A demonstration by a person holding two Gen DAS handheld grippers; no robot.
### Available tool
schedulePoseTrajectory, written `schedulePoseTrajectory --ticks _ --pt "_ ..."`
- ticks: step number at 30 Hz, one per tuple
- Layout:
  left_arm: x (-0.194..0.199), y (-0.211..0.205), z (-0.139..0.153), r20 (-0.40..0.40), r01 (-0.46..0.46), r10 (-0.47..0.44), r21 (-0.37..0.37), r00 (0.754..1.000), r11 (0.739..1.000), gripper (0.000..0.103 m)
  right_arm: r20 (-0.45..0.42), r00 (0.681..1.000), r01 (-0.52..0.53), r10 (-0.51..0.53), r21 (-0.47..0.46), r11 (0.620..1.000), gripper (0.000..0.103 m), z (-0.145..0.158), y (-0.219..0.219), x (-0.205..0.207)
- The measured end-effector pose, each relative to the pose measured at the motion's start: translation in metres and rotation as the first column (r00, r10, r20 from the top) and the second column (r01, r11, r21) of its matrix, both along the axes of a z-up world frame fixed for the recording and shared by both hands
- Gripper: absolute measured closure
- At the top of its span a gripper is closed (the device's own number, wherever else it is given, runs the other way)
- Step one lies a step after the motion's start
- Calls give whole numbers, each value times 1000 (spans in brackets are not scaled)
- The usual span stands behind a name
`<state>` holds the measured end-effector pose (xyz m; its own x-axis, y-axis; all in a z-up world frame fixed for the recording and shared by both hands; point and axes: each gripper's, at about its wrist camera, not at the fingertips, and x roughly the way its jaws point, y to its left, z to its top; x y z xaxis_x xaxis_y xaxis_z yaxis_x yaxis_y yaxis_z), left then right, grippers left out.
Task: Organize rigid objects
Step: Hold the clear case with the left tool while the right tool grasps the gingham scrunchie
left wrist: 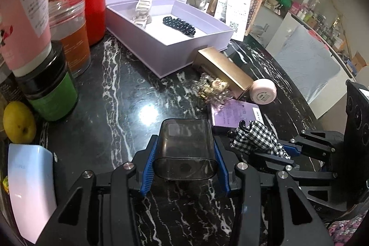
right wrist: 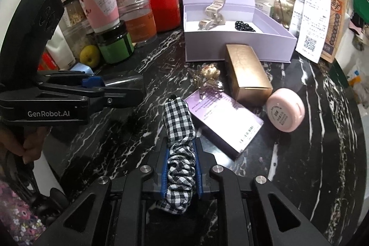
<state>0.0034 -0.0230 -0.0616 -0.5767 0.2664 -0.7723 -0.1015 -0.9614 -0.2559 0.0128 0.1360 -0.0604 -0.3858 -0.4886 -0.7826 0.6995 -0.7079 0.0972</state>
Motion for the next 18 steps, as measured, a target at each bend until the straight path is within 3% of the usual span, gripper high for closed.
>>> schedulePoseTrajectory --ticks 18 --pt "-11 32 37 -89 82 -84 -25 992 996 58 -47 996 74 -77 -62 995 85 38 28 -6"
